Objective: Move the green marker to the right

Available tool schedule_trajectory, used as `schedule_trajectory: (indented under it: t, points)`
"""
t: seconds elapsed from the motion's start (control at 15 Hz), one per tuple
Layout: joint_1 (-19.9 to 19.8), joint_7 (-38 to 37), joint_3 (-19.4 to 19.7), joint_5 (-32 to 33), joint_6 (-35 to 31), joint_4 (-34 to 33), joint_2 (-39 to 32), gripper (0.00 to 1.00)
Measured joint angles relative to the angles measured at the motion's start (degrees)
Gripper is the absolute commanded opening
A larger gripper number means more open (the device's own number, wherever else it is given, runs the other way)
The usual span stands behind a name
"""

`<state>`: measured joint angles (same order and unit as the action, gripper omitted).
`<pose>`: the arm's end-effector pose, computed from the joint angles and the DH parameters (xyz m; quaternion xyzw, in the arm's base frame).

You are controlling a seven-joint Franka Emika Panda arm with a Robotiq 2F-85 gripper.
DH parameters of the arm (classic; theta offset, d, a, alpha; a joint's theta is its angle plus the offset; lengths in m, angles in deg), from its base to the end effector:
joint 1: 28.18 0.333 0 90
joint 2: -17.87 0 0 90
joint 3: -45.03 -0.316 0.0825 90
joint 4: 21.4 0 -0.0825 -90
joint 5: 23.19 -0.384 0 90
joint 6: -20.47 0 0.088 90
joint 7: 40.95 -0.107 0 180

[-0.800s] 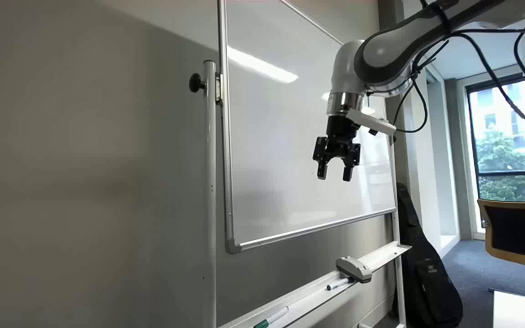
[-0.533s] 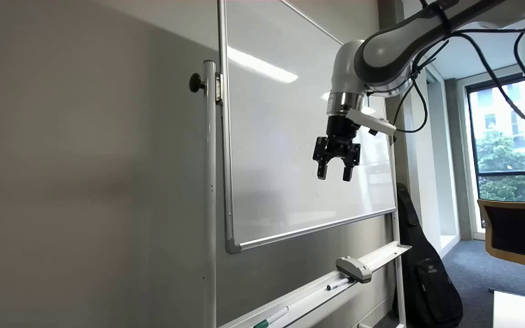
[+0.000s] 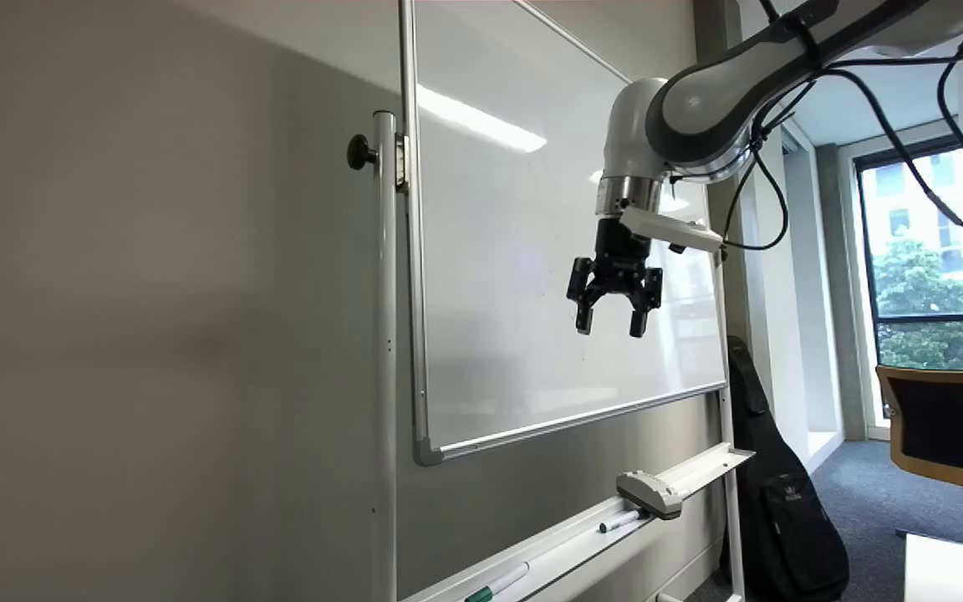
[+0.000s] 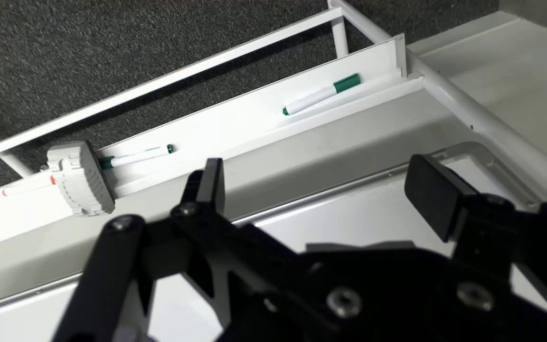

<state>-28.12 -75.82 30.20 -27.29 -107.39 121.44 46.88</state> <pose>0.4015 0.1145 0.4799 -0.9727 0.1987 -0.1186 0.0186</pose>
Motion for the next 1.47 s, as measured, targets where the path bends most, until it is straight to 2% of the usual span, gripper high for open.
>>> schedule_trajectory:
  t: [0.4,0.6,0.8,1.07,1.47]
  points:
    - [-2.1,-21.0,-5.2,6.3,-7.9,0.0,-6.7,1.0]
    - [-2.3,-30.7,-6.9,12.7,-12.2,0.0,-12.6,1.0]
    - [-2.3,-38.1,-7.0,20.3,-15.4,-0.1,-18.9,1.0]
    - [-0.6,-38.9,-5.2,22.4,-18.2,-0.9,-25.9,1.0]
    - [2.3,-38.9,-2.4,22.5,-18.3,-1.5,-26.5,1.0]
